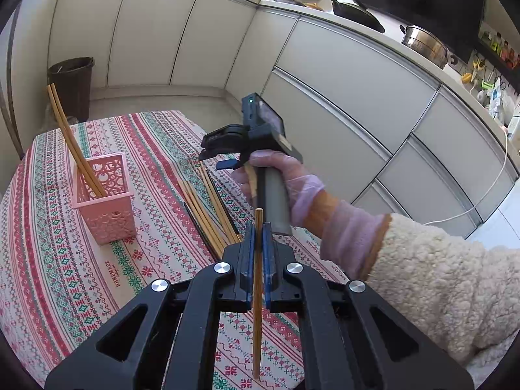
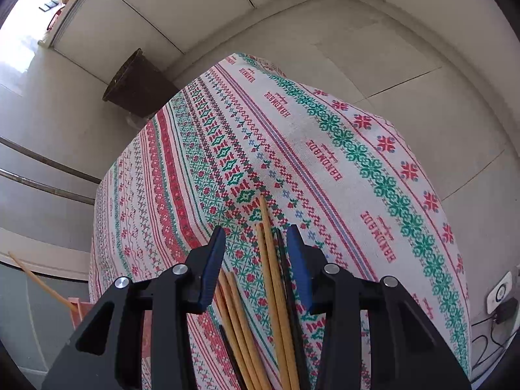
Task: Organize utensils
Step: 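Close the right tool on a chopstick while the left tool holds its chopstick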
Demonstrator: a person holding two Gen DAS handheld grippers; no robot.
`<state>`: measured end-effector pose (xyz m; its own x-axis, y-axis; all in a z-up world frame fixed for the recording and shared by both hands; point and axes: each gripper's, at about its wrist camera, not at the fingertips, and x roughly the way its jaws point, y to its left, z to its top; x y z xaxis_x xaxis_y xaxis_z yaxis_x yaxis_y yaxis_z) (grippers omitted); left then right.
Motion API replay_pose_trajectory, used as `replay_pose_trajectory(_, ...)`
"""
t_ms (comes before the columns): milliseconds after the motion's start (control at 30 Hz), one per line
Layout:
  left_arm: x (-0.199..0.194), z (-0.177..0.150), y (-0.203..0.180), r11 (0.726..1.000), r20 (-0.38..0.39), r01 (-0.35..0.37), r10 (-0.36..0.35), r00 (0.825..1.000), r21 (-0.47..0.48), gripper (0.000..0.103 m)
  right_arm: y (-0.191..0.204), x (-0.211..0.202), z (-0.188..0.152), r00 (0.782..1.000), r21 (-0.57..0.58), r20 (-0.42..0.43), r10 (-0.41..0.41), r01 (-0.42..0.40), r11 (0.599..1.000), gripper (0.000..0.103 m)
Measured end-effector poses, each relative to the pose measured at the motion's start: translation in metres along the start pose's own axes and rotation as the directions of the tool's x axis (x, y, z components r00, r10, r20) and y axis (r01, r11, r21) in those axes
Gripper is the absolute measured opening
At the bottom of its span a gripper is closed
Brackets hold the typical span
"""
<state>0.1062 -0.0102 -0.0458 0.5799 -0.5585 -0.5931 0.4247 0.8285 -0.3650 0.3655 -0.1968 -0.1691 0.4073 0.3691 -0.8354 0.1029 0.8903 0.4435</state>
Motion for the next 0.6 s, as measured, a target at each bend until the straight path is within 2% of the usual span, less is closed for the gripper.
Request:
replay_pose_trajectory(133,-0.002,-0.002,0.003,1.000,-0.006,0.000,0.000,1.000,-0.004,0.004,0.009,0.015,0.004,0.999,-0.046,0.008,-0.051,0.051,0.998,0.035)
replay_pose_trajectory(267,-0.002,-0.003,0.006,1.000,-0.010,-0.003,0.003,1.000,-0.010,0.004,0.011,0.028,0.007,0.998,-0.071,0.015,-0.065,0.066,0.995,0.029)
replay_pose_trajectory(367,0.000,-0.004,0.010,1.000,-0.014,-0.011,0.011,1.000,-0.019,0.004,0.007,0.031,0.011,0.998,-0.048,0.013,-0.061,0.062,0.997,0.015)
replay_pose_trajectory(400,0.000,-0.004,0.011,1.000,-0.015,-0.011,0.011,1.000,-0.022,0.004,0.004,0.032,0.011,0.998,-0.043,0.017,-0.062,0.063,0.997,0.007)
replay_pose_trajectory(600,-0.001,-0.004,0.013,0.999,-0.018,-0.024,0.023,1.000,-0.024,0.004,-0.002,0.019,0.006,0.998,-0.044,0.038,-0.051,0.053,0.998,0.006)
